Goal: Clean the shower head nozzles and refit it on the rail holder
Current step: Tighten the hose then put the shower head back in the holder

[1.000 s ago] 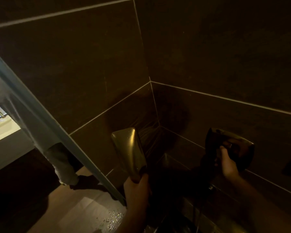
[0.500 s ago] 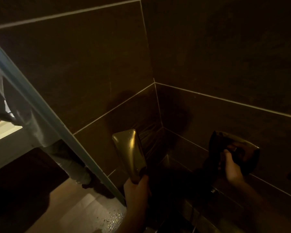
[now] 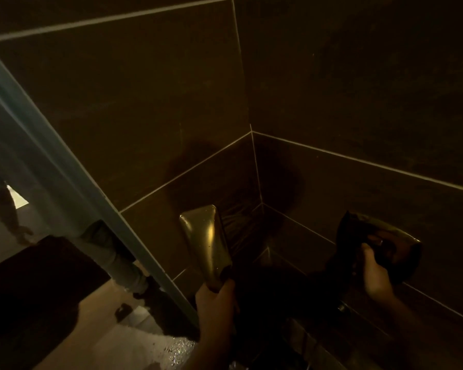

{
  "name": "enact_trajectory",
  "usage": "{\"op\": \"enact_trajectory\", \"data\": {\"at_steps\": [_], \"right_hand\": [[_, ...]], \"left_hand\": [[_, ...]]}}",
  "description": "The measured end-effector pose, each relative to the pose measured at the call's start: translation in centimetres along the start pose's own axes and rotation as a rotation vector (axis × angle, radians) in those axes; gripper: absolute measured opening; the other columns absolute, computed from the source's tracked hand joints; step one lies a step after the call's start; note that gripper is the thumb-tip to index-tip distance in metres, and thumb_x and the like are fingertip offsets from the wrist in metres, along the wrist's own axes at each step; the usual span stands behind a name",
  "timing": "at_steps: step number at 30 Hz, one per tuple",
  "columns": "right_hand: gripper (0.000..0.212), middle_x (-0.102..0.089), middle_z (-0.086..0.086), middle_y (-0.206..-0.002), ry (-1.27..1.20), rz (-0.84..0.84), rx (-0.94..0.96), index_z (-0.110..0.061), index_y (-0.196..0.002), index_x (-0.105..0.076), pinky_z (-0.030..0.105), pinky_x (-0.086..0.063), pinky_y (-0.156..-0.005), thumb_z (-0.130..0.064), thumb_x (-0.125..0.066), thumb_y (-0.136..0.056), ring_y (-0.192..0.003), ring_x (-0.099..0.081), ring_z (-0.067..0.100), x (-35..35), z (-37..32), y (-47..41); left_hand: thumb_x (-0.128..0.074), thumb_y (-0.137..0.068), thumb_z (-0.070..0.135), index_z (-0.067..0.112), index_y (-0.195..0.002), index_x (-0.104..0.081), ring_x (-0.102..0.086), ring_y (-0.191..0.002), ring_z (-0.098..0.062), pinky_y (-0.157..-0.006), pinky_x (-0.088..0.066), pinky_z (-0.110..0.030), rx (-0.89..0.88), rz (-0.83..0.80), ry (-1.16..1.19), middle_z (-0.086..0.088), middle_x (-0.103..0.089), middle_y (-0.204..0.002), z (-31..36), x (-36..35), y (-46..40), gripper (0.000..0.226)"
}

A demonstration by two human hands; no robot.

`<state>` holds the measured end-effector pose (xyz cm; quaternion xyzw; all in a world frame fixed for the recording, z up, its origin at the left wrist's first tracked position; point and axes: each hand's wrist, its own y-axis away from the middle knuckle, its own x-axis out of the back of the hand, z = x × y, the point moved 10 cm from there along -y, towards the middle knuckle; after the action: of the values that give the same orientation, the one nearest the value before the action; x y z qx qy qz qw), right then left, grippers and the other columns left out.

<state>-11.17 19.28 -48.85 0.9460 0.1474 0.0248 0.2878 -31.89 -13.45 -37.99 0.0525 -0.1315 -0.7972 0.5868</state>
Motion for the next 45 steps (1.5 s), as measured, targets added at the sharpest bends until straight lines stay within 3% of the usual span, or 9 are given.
{"op": "enact_trajectory", "data": {"at_steps": [3, 8, 12, 16, 20, 24, 28, 34, 45], "right_hand": [[0.039, -0.058, 0.004, -0.101, -0.001, -0.008, 0.007, -0.023, -0.100, -0.057, 0.048, -0.041, -0.095, -0.059, -0.045, -0.093, -0.099, -0.056, 0.026, -0.1, -0.2, 0.0], [0.033, -0.062, 0.010, -0.111, 0.007, -0.016, 0.057, -0.030, -0.089, -0.059, 0.053, -0.042, -0.101, -0.061, -0.046, -0.091, -0.098, -0.058, 0.027, 0.1, -0.3, -0.1], [0.034, -0.062, 0.006, -0.104, -0.006, -0.018, 0.040, -0.026, -0.091, -0.059, 0.044, -0.044, -0.089, -0.058, -0.046, -0.092, -0.089, -0.059, 0.023, -0.1, -0.3, -0.1], [0.046, -0.063, 0.002, -0.103, 0.004, -0.010, 0.032, -0.019, -0.108, -0.060, 0.043, -0.042, -0.090, -0.060, -0.046, -0.092, -0.092, -0.059, 0.021, -0.1, 0.0, -0.3], [0.055, -0.062, 0.022, -0.116, 0.019, 0.031, 0.023, -0.009, -0.117, -0.062, 0.049, -0.046, -0.092, -0.056, -0.045, -0.094, -0.093, -0.060, 0.032, 0.1, -0.2, -0.6], [0.061, -0.062, 0.016, -0.108, 0.033, 0.050, -0.003, -0.005, -0.128, -0.057, 0.041, -0.049, -0.076, -0.055, -0.046, -0.094, -0.085, -0.061, 0.029, 0.4, -0.4, -0.5], [0.056, -0.058, 0.020, -0.130, 0.037, 0.060, -0.016, -0.008, -0.129, -0.055, 0.051, -0.043, -0.100, -0.052, -0.048, -0.095, -0.116, -0.056, 0.039, 0.6, -0.6, -0.5], [0.067, -0.056, 0.018, -0.127, 0.113, 0.049, 0.003, -0.007, -0.140, -0.046, 0.049, -0.042, -0.098, -0.056, -0.046, -0.094, -0.113, -0.055, 0.038, 0.3, -1.4, 0.0], [0.078, -0.047, 0.019, -0.142, 0.121, 0.077, -0.053, -0.006, -0.146, -0.038, 0.049, -0.041, -0.099, -0.059, -0.050, -0.091, -0.123, -0.049, 0.040, 0.5, -1.4, 1.0]], "left_hand": [[-0.058, -0.094, -0.002, 0.001, -0.087, -0.059, -0.053, -0.053, -0.020, -0.052, -0.045, -0.031, 0.010, -0.013, 0.007, -0.009, -0.055, -0.062, -0.2, 0.1, 0.1, 0.007], [-0.058, -0.093, -0.002, 0.002, -0.089, -0.059, -0.054, -0.054, -0.020, -0.052, -0.045, -0.031, 0.076, -0.021, 0.026, -0.007, -0.055, -0.062, -1.4, 0.2, -0.2, 0.006], [-0.059, -0.091, -0.003, 0.001, -0.086, -0.059, -0.052, -0.049, -0.019, -0.048, -0.044, -0.031, 0.066, -0.009, 0.008, -0.005, -0.054, -0.057, -1.7, 0.3, -0.3, 0.007], [-0.059, -0.092, -0.003, 0.001, -0.084, -0.058, -0.052, -0.047, -0.017, -0.044, -0.044, -0.027, 0.051, 0.006, -0.010, -0.005, -0.054, -0.056, -1.3, 0.6, -0.2, 0.009], [-0.060, -0.092, -0.003, 0.001, -0.080, -0.059, -0.053, -0.047, -0.021, -0.047, -0.045, -0.031, 0.018, 0.032, -0.018, -0.008, -0.055, -0.054, -0.5, 0.8, -0.3, 0.013], [-0.061, -0.092, -0.002, 0.002, -0.079, -0.058, -0.054, -0.049, -0.019, -0.047, -0.045, -0.030, 0.019, 0.042, 0.006, -0.008, -0.055, -0.057, -0.3, 0.6, 0.0, 0.014], [-0.061, -0.092, 0.000, -0.002, -0.081, -0.059, -0.055, -0.052, -0.023, -0.048, -0.047, -0.029, -0.003, 0.018, -0.004, -0.015, -0.055, -0.062, 0.1, -0.1, 0.5, 0.011], [-0.059, -0.093, -0.003, -0.001, -0.083, -0.058, -0.053, -0.048, -0.019, -0.041, -0.047, -0.019, 0.003, -0.019, 0.016, -0.011, -0.054, -0.058, 0.5, -0.7, 1.6, 0.011], [-0.060, -0.091, -0.005, 0.001, -0.074, -0.057, -0.053, -0.045, -0.017, -0.043, -0.045, -0.023, -0.020, -0.012, -0.021, -0.008, -0.053, -0.053, 0.4, 0.5, 2.1, 0.018]]}}
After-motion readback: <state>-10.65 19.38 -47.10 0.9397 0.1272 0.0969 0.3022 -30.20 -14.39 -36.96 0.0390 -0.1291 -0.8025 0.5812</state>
